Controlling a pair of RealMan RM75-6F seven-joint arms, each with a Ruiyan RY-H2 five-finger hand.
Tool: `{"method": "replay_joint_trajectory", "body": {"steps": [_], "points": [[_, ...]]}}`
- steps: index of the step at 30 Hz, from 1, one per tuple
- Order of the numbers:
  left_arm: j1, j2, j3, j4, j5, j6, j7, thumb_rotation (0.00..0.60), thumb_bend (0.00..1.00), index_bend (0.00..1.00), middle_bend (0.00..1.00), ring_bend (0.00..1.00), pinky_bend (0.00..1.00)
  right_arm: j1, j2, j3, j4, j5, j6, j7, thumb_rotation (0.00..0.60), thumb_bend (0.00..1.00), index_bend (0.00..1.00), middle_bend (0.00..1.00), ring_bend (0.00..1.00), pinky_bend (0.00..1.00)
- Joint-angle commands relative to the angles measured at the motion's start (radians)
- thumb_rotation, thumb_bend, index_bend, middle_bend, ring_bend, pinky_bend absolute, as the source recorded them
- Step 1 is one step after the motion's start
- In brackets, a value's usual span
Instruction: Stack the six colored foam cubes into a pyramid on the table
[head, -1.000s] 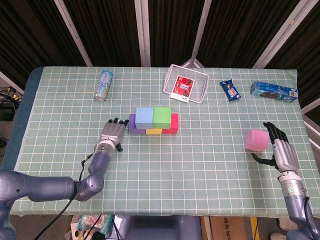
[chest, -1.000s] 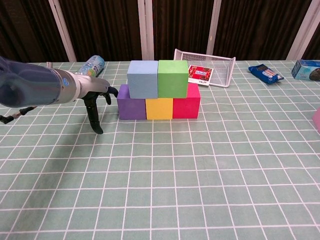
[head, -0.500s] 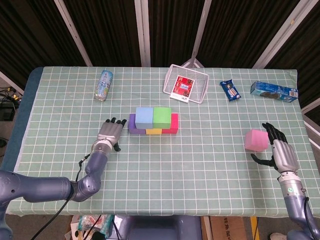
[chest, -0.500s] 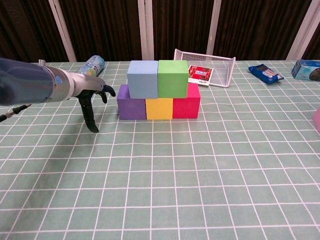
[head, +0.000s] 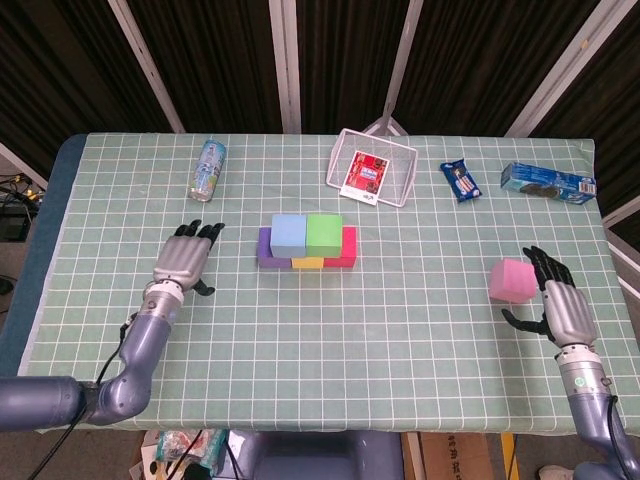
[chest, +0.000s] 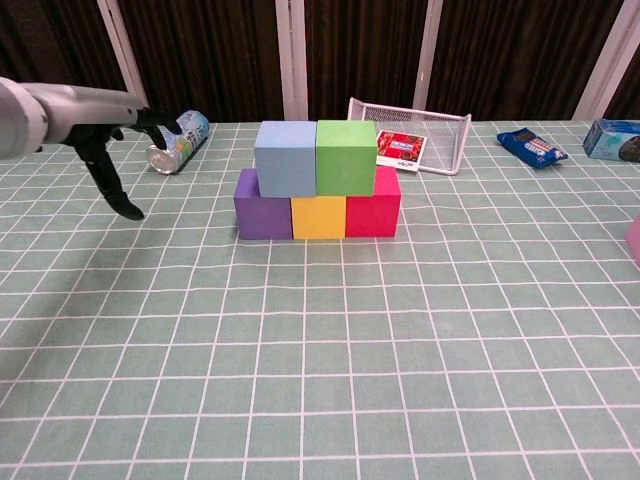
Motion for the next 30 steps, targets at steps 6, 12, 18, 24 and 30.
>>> {"method": "replay_joint_trajectory", "body": {"steps": [6,12,18,24,30], "points": [[0.250,0.074,0.075,-0.089,0.413,0.242,-0.293,0.600,0.06,0.00,0.03,0.00,0.07,0.003,0.011,0.010,-0.030,0.028,0.019,-0.066,0.600,0.27,0.00,0.00,0.00,0.00],[0.333,0.095,0.088,-0.108,0.551,0.334,-0.376,0.600,0.06,0.00,0.01,0.00,0.06,0.027,0.024,0.011,-0.077,0.099,-0.002,-0.200,0.600,0.27,0.00,0.00,0.00,0.00],[0.371,0.143,0.075,-0.154,0.650,0.375,-0.365,0.600,0.06,0.00,0.01,0.00,0.05,0.083,0.020,0.020,-0.079,0.246,-0.051,-0.364,0.600,0.27,0.00,0.00,0.00,0.00],[0.400,0.175,0.054,-0.195,0.683,0.377,-0.357,0.600,0.06,0.00,0.01,0.00,0.05,0.122,0.000,0.015,-0.031,0.362,-0.100,-0.437,0.600,0.27,0.00,0.00,0.00,0.00],[0.421,0.187,0.039,-0.207,0.695,0.361,-0.359,0.600,0.06,0.00,0.01,0.00,0.05,0.143,-0.013,0.014,0.013,0.435,-0.142,-0.448,0.600,0.27,0.00,0.00,0.00,0.00]]}}
